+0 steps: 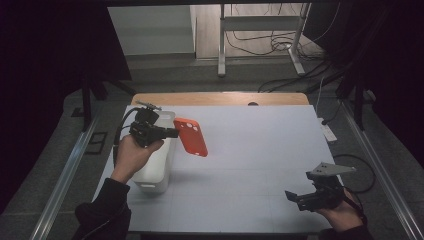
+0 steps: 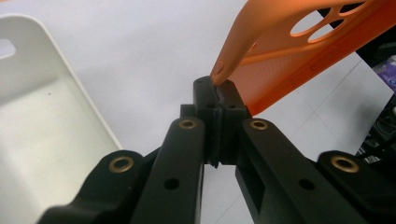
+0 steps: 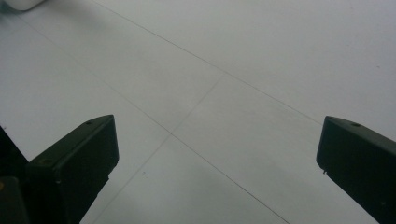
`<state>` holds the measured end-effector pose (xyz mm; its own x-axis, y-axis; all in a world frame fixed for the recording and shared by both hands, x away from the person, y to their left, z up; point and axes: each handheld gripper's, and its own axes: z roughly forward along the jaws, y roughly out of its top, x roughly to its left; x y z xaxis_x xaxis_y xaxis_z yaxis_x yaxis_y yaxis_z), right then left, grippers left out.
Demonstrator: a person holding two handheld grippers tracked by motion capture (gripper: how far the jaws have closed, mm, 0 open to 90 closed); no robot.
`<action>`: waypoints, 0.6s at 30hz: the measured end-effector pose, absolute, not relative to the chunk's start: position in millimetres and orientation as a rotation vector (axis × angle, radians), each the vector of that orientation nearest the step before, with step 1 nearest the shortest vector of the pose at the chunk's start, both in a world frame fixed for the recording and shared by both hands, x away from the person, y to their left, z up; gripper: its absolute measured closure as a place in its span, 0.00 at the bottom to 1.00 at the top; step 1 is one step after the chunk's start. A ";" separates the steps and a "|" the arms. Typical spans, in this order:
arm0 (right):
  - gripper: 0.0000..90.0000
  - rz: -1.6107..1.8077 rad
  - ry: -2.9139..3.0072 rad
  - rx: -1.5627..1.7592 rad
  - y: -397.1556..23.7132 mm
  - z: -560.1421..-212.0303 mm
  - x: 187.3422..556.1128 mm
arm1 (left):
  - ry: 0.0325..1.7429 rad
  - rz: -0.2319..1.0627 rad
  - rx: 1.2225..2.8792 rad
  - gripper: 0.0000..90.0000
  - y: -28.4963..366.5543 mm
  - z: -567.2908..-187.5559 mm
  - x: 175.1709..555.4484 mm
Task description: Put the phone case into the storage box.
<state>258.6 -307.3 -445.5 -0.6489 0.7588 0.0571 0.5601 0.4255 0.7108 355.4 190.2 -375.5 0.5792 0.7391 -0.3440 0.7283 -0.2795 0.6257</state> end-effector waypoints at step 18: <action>0.00 0.959 2.366 1.218 -322.5 -444.0 250.6 | 1.216 0.069 2.032 0.99 208.7 -360.6 366.4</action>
<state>250.6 -322.5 -444.0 -0.5898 0.8071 0.0275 0.5984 0.4140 0.6859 366.4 208.7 -360.6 0.5464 0.7757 -0.3157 0.7352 -0.2637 0.6245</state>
